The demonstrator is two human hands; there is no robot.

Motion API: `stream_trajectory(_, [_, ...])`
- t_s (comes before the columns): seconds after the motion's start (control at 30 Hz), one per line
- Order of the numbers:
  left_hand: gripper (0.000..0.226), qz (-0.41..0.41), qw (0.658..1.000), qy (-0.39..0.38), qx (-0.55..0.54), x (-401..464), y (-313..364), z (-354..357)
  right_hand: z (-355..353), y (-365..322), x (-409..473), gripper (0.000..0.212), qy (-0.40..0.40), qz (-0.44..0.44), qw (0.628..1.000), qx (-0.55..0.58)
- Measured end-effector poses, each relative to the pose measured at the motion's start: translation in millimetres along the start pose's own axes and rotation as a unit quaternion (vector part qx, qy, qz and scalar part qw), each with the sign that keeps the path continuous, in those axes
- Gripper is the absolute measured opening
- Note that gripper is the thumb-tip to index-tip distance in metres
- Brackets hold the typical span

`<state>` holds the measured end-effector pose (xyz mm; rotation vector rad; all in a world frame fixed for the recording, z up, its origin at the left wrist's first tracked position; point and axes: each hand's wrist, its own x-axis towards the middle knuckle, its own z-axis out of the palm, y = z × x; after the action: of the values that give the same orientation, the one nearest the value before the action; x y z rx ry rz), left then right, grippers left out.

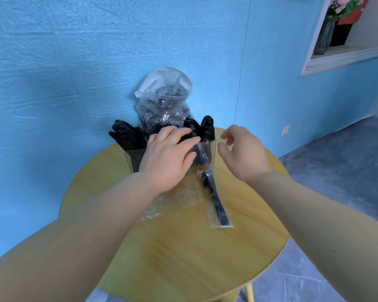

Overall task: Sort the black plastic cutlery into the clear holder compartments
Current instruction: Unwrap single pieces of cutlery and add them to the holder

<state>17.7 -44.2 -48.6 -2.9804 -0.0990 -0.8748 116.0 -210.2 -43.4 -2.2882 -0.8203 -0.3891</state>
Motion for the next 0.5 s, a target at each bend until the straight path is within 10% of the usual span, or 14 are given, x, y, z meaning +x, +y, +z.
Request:
stream_trajectory(0.23, [0.036, -0.028, 0.998, -0.049, -0.007, -62, 22, 10, 14, 3, -64, 0.045, -0.275, 0.157, 0.940, -0.129])
stream_trajectory(0.5, [0.038, -0.027, 0.999, -0.031, -0.023, -93, 39, -2, -4, 5, -91, 0.009, -0.170, 0.143, 0.975, -0.015])
